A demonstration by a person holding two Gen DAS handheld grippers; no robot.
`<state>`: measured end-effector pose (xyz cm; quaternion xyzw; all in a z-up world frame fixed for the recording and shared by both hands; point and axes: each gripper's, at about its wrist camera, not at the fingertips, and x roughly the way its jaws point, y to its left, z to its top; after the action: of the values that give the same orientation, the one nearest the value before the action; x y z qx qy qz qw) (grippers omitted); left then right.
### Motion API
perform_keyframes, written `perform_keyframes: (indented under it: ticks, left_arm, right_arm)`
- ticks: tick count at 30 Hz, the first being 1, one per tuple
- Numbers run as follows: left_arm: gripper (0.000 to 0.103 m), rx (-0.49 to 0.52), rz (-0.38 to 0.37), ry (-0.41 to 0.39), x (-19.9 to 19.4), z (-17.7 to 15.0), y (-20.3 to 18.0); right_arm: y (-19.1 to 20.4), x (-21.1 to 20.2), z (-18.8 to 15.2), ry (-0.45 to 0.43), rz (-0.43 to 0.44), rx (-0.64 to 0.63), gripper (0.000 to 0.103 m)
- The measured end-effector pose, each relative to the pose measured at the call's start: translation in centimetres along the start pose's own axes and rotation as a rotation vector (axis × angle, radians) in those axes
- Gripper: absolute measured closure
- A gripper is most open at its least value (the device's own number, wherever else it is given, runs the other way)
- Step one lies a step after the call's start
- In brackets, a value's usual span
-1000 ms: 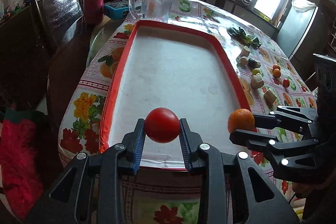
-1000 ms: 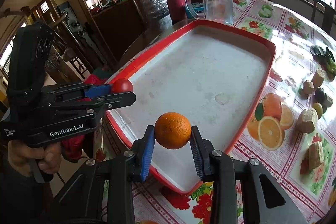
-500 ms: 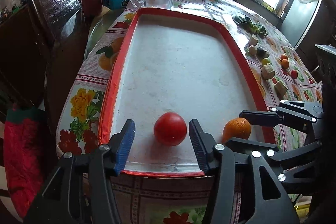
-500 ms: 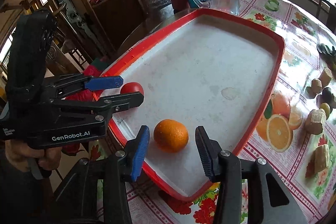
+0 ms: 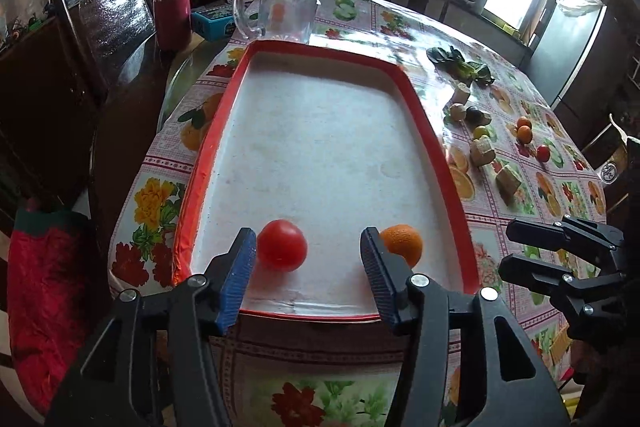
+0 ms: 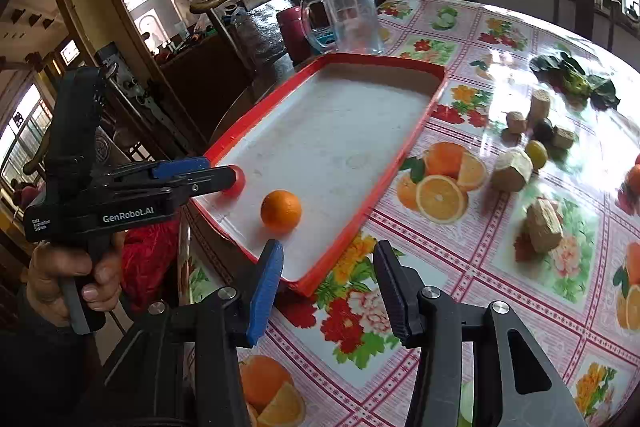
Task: Organize fruits
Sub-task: 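Open the right gripper to drop the orange while the left gripper drops the tomato, then withdraw both grippers from the tray and move them back over the fruits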
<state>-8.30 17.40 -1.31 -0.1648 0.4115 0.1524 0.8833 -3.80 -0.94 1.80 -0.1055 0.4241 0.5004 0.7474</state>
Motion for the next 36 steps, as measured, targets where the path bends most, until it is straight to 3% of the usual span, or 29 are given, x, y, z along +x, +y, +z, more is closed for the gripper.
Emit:
perform_keyframes:
  ticks: [12,25,36]
  left_arm:
    - [0.049,0.112,-0.097,0.008,-0.1,0.2,-7.1]
    - [0.049,0.205,-0.193,0.060,2.6,-0.7,-14.1]
    - [0.049,0.251,-0.233,0.082,5.1,0.2,-18.6]
  right_arm:
    - [-6.7,-4.3,-3.7,-0.051,-0.096,0.155,0.052]
    - [-13.2,-7.4,-7.3,-0.103,-0.195,0.292,0.052]
    - [-18.6,-8.6,-7.3,-0.127,-0.311,0.346,0.052]
